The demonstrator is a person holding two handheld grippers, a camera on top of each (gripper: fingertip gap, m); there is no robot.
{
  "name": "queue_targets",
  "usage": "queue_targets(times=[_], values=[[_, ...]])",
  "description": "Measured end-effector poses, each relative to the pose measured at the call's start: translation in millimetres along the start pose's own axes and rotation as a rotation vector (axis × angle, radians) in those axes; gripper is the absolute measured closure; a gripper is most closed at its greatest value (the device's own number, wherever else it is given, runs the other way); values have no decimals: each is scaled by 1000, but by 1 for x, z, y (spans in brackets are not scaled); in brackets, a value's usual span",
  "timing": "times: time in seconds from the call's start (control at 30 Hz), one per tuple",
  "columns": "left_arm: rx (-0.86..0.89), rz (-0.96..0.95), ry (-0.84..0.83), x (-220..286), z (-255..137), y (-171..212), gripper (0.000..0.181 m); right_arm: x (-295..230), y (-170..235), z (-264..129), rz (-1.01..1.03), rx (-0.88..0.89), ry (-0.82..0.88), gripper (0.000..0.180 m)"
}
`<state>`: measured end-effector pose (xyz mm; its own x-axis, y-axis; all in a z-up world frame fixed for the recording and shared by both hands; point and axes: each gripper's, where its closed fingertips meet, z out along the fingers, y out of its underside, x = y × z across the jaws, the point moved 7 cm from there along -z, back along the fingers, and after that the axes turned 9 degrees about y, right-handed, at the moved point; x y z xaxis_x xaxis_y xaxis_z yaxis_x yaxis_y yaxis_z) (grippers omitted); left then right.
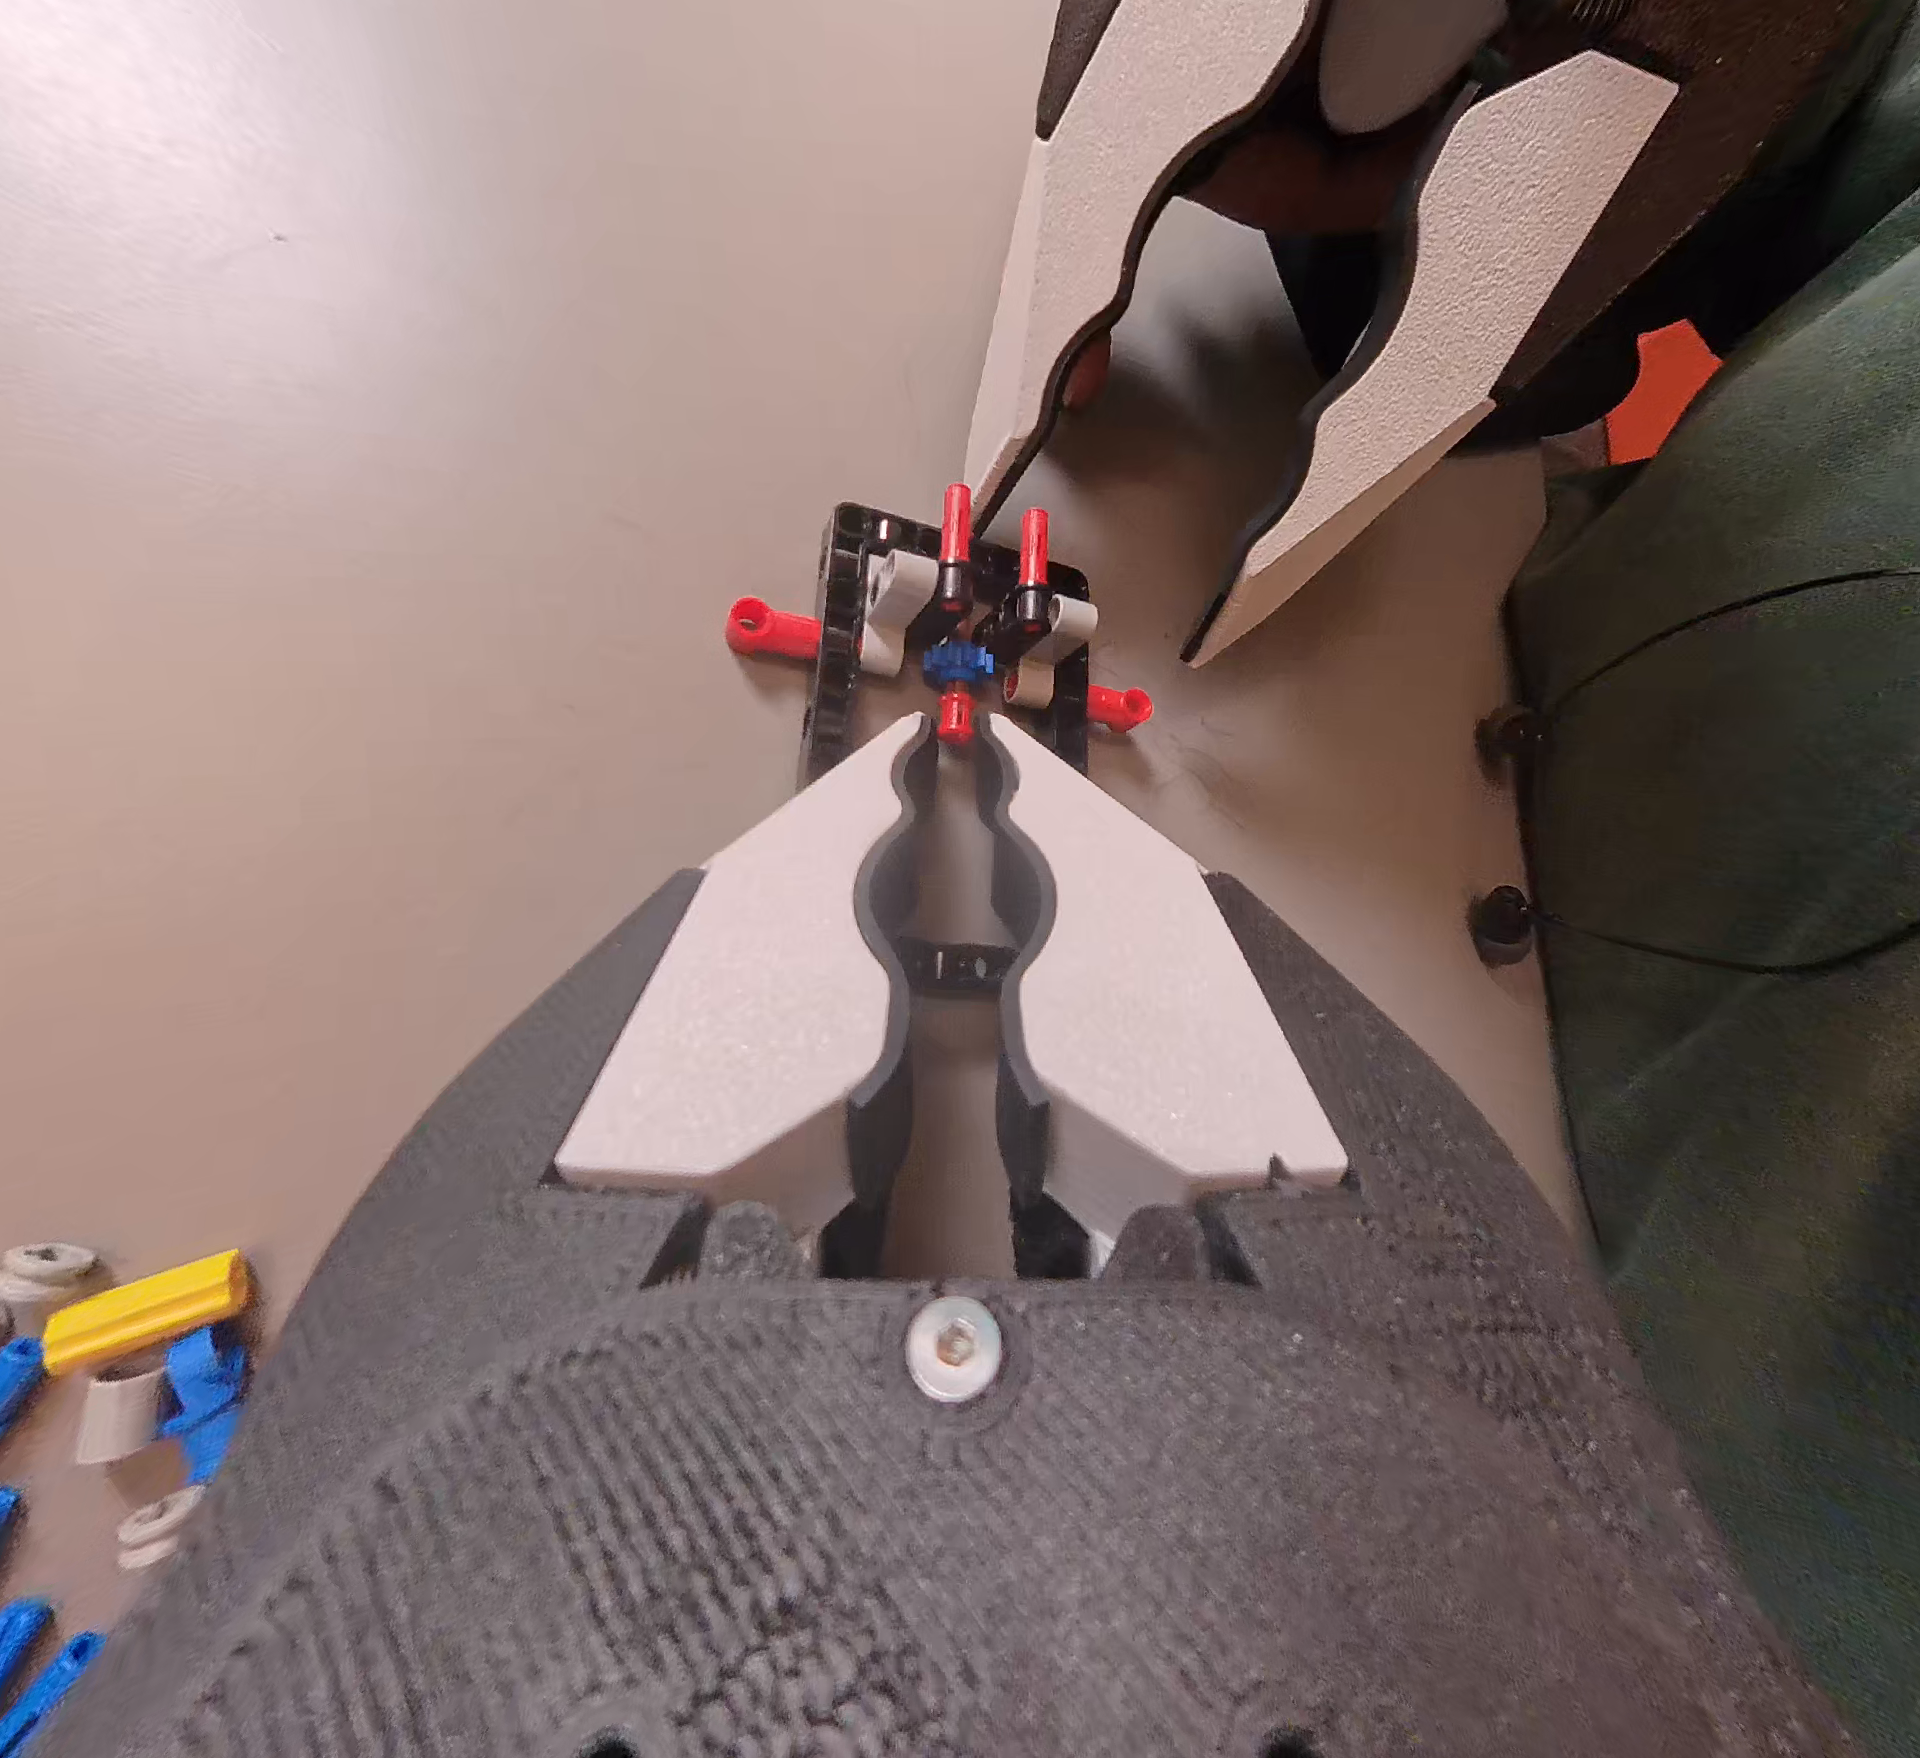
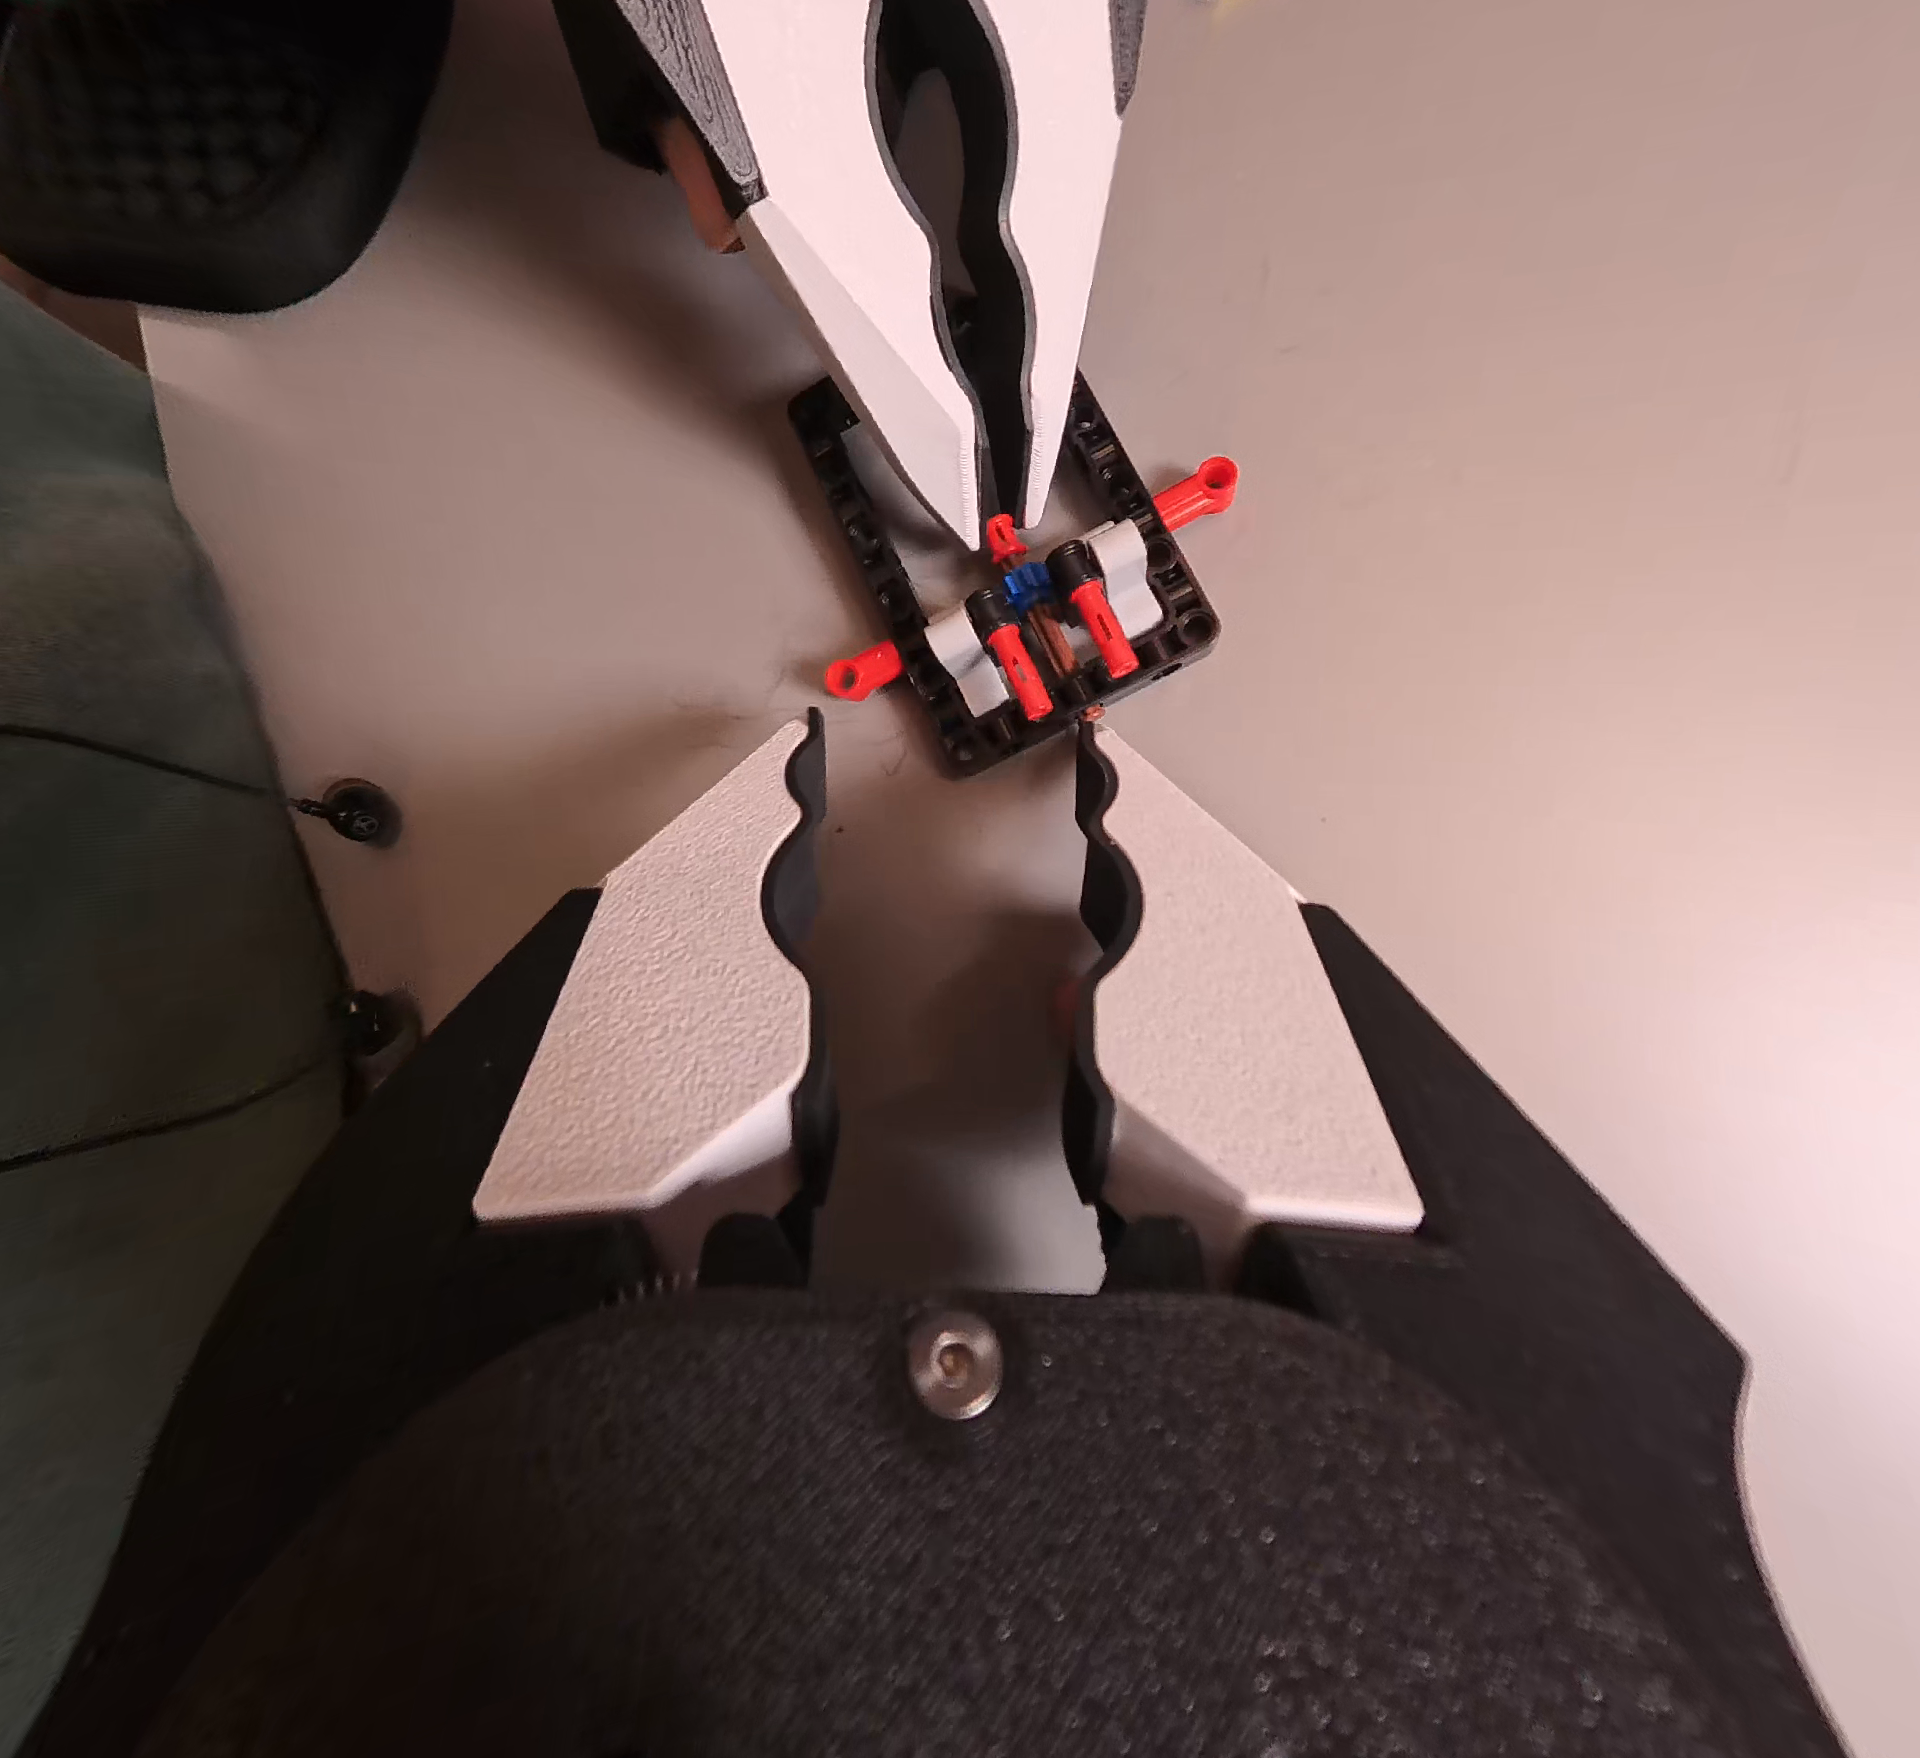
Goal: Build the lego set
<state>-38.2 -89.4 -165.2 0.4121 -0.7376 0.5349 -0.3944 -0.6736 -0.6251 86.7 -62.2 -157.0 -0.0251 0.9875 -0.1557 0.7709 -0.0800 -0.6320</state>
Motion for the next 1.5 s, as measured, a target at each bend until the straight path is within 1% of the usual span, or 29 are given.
queue_targets(times=[0.4, 0.6, 0.8, 1.13, 1.2, 1.23, 1.37, 1.5], values=[[21, 13, -22, 4, 2, 2, 176, 1, -2, 2, -11, -10, 25, 133], [35, -1, -90, 4, 2, 0, 176, 1, -2, 2, -9, -9, 28, 131], [-27, 57, -161, 6, 1, -2, 176, -2, -2, 3, -13, -4, 16, 134], [-111, 145, -225, 17, 9, -5, 177, -4, -2, 3, -20, 5, 27, 126], [-128, 160, -199, 23, 16, -6, 176, -3, -4, 5, -25, 13, 44, 122], [-129, 152, -188, 26, 20, -7, 176, -2, -4, 5, -32, 15, 56, 122], [-134, 116, -262, 22, 16, -9, 177, 1, -3, 3, -29, 16, 64, 128], [-93, 80, -275, 22, 17, -7, 175, 2, -4, 4, -33, 24, 80, 127]])
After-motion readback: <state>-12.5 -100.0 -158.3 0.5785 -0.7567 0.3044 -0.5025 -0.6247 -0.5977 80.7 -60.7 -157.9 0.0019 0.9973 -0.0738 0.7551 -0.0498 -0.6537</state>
